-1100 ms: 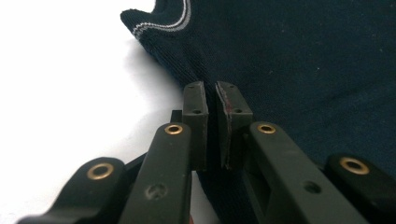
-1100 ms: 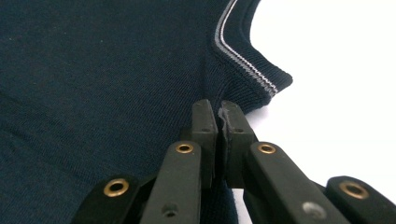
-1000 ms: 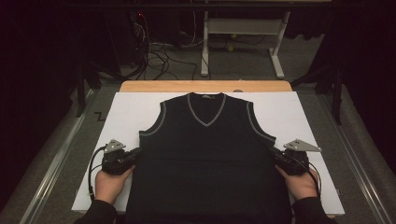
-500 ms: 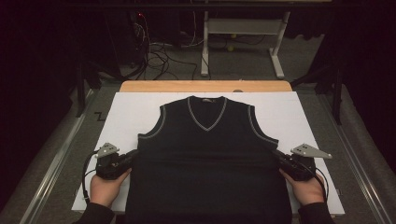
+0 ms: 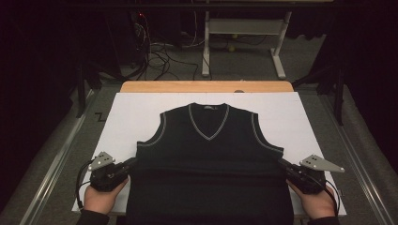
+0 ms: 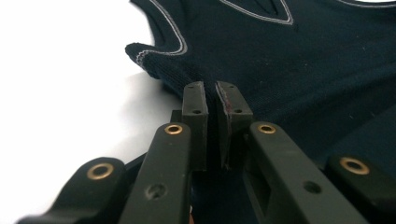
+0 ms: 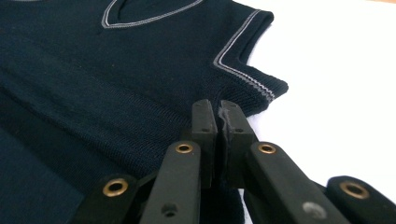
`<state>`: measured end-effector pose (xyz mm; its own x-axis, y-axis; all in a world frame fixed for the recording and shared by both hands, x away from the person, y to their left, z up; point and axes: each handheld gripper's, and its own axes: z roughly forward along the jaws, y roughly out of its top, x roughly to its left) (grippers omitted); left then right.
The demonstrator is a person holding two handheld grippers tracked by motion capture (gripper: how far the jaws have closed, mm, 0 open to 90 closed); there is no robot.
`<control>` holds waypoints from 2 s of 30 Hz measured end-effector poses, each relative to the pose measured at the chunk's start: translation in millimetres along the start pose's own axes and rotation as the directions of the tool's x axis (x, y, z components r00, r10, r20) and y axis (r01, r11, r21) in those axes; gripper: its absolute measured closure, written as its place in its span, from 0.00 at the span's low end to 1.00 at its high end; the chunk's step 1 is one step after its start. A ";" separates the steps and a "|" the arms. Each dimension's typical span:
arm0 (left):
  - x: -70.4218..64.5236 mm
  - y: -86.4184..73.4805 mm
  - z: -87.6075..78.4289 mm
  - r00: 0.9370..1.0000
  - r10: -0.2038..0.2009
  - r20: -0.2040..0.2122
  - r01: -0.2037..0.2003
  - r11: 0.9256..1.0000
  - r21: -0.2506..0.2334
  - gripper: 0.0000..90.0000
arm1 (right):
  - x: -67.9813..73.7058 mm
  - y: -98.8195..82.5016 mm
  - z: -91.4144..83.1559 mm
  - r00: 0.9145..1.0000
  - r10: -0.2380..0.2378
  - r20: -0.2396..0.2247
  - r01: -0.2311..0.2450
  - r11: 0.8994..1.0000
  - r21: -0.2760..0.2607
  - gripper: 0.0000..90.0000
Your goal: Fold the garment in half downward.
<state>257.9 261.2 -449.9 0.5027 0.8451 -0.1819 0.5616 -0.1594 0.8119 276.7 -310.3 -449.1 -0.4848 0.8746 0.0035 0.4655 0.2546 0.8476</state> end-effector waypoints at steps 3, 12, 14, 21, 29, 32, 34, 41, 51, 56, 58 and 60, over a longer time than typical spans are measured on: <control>-3.4 -4.9 -5.5 1.000 0.004 0.008 -0.004 1.000 0.007 0.88 | 3.0 -5.9 -6.6 1.000 -0.007 -0.009 0.007 1.000 0.003 0.96; -15.2 -26.0 -13.0 1.000 0.018 0.013 -0.019 0.997 0.078 0.88 | 11.6 -17.8 -20.5 0.999 -0.029 -0.027 0.030 0.999 0.024 0.96; -18.7 -28.9 -17.2 1.000 0.023 0.014 -0.024 0.997 0.079 0.88 | 13.4 -21.4 -24.2 0.999 -0.031 -0.031 0.032 0.999 0.028 0.96; -26.9 -37.8 -25.6 0.998 0.057 0.027 -0.059 0.992 0.110 0.88 | 16.7 -30.6 -34.7 0.998 -0.034 -0.045 0.036 0.999 0.040 0.96; -22.4 -40.0 -21.5 0.999 0.041 0.016 -0.042 0.994 0.102 0.78 | 21.0 -33.1 -34.5 0.998 -0.042 -0.042 0.044 0.998 0.048 0.83; -19.8 -42.2 -23.5 0.999 0.026 0.024 -0.027 0.997 0.067 0.69 | 17.5 -32.5 -34.0 0.999 -0.011 -0.043 0.012 1.000 0.027 0.75; -18.8 -42.3 -24.0 1.000 0.020 0.016 -0.021 0.998 0.054 0.64 | 14.9 -33.0 -35.5 0.999 0.005 -0.033 -0.005 1.000 0.005 0.71; -13.2 -41.2 -23.8 1.000 0.004 0.020 -0.004 1.000 0.002 0.46 | 10.6 -33.3 -33.5 0.999 0.029 -0.026 -0.030 0.999 -0.037 0.52; -4.2 -27.5 -13.3 0.998 0.013 0.057 -0.009 0.998 -0.065 0.33 | 6.5 -26.4 -22.6 0.997 0.072 0.011 -0.070 0.993 -0.095 0.18; -4.1 -21.8 0.0 0.998 0.020 0.062 -0.016 0.998 -0.068 0.22 | 2.3 -21.2 -13.1 0.996 0.087 0.009 -0.086 0.991 -0.098 0.12; -5.6 -20.8 3.1 0.998 0.029 0.059 -0.026 0.998 -0.060 0.15 | 0.8 -18.2 -8.1 0.996 0.092 0.000 -0.092 0.991 -0.097 0.09; -8.0 -19.0 4.7 0.998 0.040 0.046 -0.036 0.997 -0.073 0.13 | 0.1 -15.5 -4.2 0.996 0.088 -0.014 -0.089 0.991 -0.098 0.03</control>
<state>246.3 255.1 -466.6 0.5546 0.8135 -0.1751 0.4935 -0.1521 0.8563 266.3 -315.9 -460.0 -0.4524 0.8877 0.0854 0.4317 0.1342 0.8920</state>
